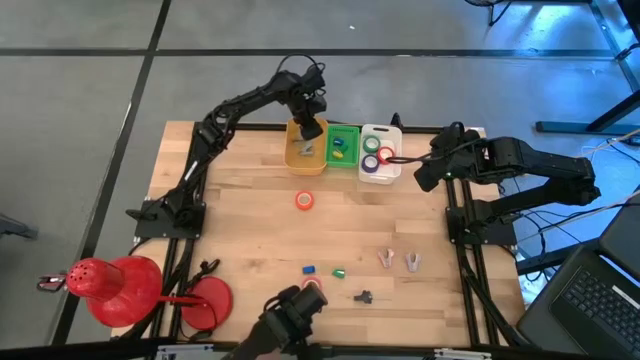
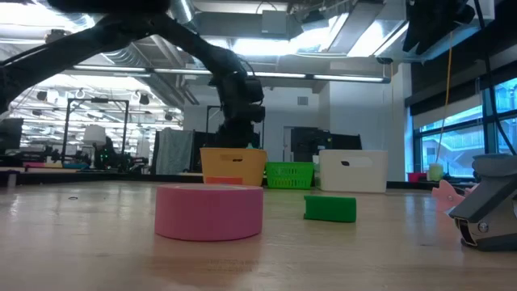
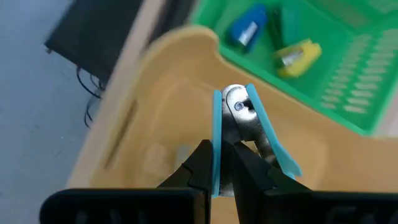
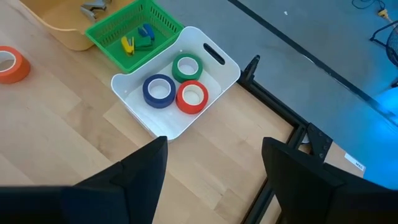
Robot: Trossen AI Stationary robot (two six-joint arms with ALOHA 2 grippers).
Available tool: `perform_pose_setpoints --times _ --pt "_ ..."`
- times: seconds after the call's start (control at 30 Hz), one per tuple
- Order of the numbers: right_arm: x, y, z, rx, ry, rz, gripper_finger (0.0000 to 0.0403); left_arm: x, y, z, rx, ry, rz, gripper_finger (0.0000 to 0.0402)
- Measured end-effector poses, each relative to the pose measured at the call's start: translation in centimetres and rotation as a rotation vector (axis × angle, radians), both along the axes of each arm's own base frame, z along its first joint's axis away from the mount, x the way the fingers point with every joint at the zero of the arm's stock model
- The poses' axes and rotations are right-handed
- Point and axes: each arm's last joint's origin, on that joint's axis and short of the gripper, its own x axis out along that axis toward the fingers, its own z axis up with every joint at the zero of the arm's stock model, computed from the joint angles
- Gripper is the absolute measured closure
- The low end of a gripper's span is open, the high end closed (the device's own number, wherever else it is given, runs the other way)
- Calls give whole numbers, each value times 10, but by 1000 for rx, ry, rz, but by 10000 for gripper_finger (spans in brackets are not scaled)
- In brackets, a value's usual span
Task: Pick and place Stapler, Stapler remover, tape
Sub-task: Put the light blue staple remover into the yellow bin
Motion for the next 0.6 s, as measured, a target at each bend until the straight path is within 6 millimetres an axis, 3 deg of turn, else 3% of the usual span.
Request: perform_pose_setpoints --times 0.43,0.6 --pt "0 0 0 1 0 0 140 -1 0 -38 45 61 69 372" --pt "0 0 0 2 0 1 140 0 1 -38 52 50 80 308"
